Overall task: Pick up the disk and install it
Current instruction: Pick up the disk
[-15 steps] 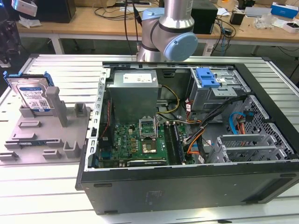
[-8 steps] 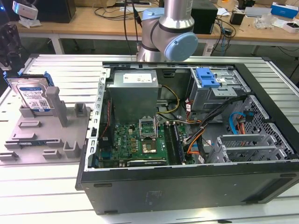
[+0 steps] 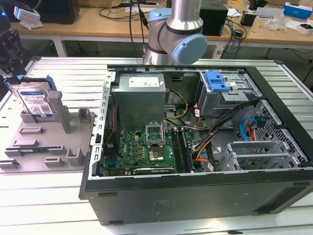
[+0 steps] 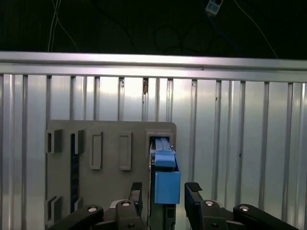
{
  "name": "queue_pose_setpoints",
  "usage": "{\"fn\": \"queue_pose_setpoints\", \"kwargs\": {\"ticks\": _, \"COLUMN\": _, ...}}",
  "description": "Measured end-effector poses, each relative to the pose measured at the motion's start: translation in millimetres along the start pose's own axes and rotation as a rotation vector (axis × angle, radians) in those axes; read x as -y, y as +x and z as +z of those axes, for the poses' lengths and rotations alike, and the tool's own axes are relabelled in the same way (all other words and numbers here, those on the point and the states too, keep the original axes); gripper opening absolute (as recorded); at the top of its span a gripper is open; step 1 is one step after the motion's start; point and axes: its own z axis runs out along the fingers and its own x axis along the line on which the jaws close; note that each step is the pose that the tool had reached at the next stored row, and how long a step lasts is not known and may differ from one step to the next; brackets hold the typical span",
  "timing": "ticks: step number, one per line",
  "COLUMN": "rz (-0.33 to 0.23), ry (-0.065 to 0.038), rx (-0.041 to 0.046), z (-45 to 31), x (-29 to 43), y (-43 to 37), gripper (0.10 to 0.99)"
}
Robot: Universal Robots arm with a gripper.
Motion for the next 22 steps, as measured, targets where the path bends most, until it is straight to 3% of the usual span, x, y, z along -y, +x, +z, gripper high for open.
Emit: {"fn": "queue_pose_setpoints", "kwargs": {"ticks": 22, "rz": 0.0, "ry": 0.0, "rx": 0.0, "z": 22.3, "x": -1.9, "y": -0.5, "gripper": 0.482}}
